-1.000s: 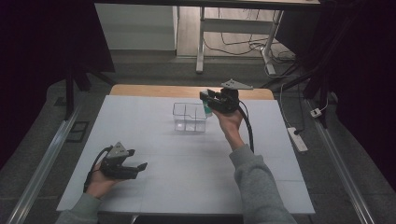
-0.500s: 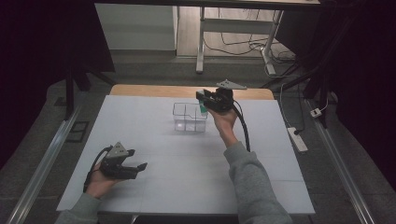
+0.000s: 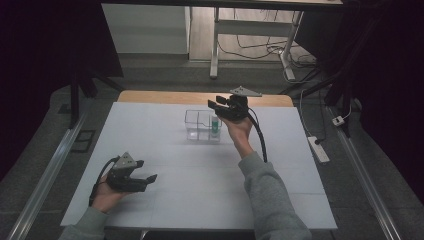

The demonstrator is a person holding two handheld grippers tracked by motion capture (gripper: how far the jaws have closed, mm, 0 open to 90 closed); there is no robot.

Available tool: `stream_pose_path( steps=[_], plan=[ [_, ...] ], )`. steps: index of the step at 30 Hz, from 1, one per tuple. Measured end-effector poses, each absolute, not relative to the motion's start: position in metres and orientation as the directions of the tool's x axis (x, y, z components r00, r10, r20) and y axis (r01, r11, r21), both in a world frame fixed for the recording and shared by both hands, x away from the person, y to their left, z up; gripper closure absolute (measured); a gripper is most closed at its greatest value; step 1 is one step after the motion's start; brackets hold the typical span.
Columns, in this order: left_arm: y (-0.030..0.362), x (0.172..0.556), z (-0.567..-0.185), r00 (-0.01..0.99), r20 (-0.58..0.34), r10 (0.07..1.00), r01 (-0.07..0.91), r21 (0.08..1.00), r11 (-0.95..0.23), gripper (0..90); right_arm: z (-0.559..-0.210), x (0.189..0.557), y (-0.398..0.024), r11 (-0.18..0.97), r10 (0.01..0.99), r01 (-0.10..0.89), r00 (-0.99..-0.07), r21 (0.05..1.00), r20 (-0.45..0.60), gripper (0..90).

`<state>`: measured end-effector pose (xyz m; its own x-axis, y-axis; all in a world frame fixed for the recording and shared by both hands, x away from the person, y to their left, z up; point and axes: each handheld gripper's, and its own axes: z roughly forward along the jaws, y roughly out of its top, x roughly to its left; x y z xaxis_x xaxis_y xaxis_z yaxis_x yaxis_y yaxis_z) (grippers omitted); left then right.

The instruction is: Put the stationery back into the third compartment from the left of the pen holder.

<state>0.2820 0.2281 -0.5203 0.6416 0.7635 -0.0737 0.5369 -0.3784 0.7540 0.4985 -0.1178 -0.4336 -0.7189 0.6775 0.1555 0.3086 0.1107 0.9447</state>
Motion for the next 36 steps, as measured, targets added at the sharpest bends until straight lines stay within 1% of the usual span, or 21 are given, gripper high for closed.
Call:
stream_pose_path(
  steps=[6,17,21,24,30,36],
  plan=[
    [0.228,0.282,-0.520,0.640,-0.073,0.765,0.537,0.754,-0.377,23.1,-0.429,0.492,-0.123,0.134,0.671,0.310,-0.727,0.941,0.143,48.4],
    [0.228,0.281,-0.520,0.638,-0.069,0.767,0.538,0.753,-0.379,22.9,-0.432,0.470,-0.148,0.221,0.642,0.302,-0.761,0.927,0.095,47.0],
    [0.227,0.281,-0.520,0.639,-0.066,0.766,0.537,0.751,-0.383,23.0,-0.435,0.457,-0.162,0.256,0.630,0.302,-0.773,0.918,0.079,46.0],
    [0.227,0.281,-0.520,0.638,-0.066,0.767,0.537,0.752,-0.382,23.0,-0.438,0.445,-0.174,0.248,0.621,0.313,-0.778,0.917,0.097,45.4],
    [0.227,0.281,-0.520,0.638,-0.064,0.768,0.537,0.751,-0.383,22.9,-0.447,0.418,-0.199,0.277,0.628,0.311,-0.774,0.909,0.073,44.1],
    [0.227,0.281,-0.520,0.635,-0.065,0.769,0.537,0.753,-0.380,22.9,-0.463,0.394,-0.228,0.287,0.639,0.348,-0.764,0.892,0.092,43.0]
  ],
)
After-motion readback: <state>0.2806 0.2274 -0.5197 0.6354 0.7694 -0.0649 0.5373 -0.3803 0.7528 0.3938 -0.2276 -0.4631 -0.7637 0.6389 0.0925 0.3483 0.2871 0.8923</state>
